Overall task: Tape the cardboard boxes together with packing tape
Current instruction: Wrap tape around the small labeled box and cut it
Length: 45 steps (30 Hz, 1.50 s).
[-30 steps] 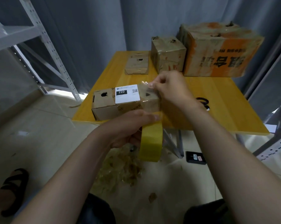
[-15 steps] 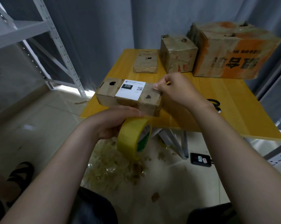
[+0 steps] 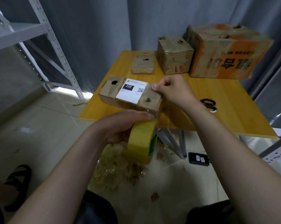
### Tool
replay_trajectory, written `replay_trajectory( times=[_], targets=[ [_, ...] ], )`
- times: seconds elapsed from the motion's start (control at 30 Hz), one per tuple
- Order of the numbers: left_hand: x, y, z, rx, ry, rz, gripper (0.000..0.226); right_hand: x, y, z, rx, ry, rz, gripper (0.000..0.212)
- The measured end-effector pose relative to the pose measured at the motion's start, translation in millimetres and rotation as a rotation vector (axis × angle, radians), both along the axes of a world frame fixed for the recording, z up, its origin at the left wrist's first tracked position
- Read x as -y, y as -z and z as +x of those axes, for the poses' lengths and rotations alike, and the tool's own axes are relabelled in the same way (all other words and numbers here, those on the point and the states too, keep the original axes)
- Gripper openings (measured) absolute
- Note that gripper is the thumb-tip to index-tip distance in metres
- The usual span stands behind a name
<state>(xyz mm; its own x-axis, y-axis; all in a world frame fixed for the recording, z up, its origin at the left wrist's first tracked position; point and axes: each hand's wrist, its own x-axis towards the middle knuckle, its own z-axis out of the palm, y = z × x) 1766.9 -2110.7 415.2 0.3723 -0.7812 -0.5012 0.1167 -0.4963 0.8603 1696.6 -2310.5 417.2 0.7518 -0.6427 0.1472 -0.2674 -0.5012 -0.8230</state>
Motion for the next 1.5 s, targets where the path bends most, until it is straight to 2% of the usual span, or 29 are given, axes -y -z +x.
replay_trajectory(
  times=[0.13, 0.27, 0.5, 0.6, 0.67, 0.77, 1.03, 1.3, 1.5],
  targets=[
    [1.9, -0.5, -4.1, -0.026, 0.054, -0.025, 0.035, -2.4, -2.4, 0.2, 0.011, -0.015, -0.051, 0.025],
    [0.6, -4.8, -2.2, 0.031, 0.021, -0.018, 0.022, -2.2, -3.8, -1.3, 0.079, 0.005, -0.077, 0.025],
    [-7.1, -20.4, 1.7, 0.104, -0.031, -0.03, 0.054, 1.3, -16.0, 3.0, 0.228, 0.07, -0.097, 0.022],
    [-6.6, -20.2, 2.8, 0.184, -0.007, -0.004, 0.031, 10.7, -21.1, -0.5, 0.271, 0.145, -0.116, 0.019],
    [-7.0, -20.2, 3.0, 0.184, -0.002, -0.014, 0.025, 16.2, -19.5, -1.2, 0.28, 0.157, -0.084, 0.02],
    [-7.9, -23.2, 1.9, 0.117, 0.024, -0.061, 0.026, 19.1, -13.2, 1.8, 0.244, 0.141, -0.016, 0.025],
    [2.7, -23.2, 19.9, 0.208, -0.16, 0.028, 0.025, 36.1, 3.0, 24.3, 0.144, 0.203, 0.023, 0.031],
    [21.0, -20.3, 31.0, 0.176, -0.166, 0.057, 0.018, 46.2, 10.3, 31.3, 0.031, 0.276, -0.07, 0.036],
    [25.7, -17.8, 30.6, 0.192, -0.166, 0.089, 0.015, 48.9, 14.7, 30.7, 0.013, 0.295, -0.038, 0.039]
  ],
)
